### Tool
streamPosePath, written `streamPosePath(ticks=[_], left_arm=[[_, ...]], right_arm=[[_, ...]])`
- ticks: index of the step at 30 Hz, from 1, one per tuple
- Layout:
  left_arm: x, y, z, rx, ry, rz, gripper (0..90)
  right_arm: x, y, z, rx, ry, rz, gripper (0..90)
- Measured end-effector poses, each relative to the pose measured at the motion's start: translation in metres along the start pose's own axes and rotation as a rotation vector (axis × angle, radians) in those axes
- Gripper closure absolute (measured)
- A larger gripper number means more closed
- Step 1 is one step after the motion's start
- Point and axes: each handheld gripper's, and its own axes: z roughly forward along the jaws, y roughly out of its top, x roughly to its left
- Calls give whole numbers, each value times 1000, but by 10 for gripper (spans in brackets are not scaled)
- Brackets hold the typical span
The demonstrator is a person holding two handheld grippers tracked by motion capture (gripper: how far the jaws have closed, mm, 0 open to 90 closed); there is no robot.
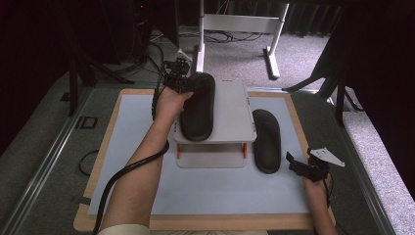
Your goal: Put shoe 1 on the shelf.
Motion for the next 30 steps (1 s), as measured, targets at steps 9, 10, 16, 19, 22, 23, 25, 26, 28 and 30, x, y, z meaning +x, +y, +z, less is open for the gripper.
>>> streamPosePath(ticks=[9, 10, 16, 19, 22, 23, 25, 26, 28, 30], left_arm=[[-2, 0, -3, -16, -25, 63, 538], [-1, 0, -6, -24, -36, 61, 517], [0, -2, -15, -56, -56, 72, 482], [2, -7, -21, -70, -73, 87, 457], [7, -11, -25, -88, -93, 84, 457], [8, -13, -27, -95, -94, 78, 456], [12, -17, -29, -110, -91, 69, 455], [13, -19, -28, -92, -74, 83, 455], [15, -23, -31, -97, -87, 88, 436], [17, -26, -35, -117, -92, 83, 436]], right_arm=[[0, 0, 0, 3, 2, -3, 117], [0, 0, 0, 5, 3, -3, 116], [1, 0, 0, 6, 1, -6, 117], [1, 0, 1, 7, 1, -7, 117], [1, 0, 1, 9, 2, -8, 117], [1, 0, 1, 9, 2, -7, 117], [0, 0, 1, 9, 6, -6, 116], [0, 0, 1, 10, 6, -5, 117], [0, 0, 1, 11, 7, -6, 117], [0, 0, 1, 10, 7, -7, 117]])
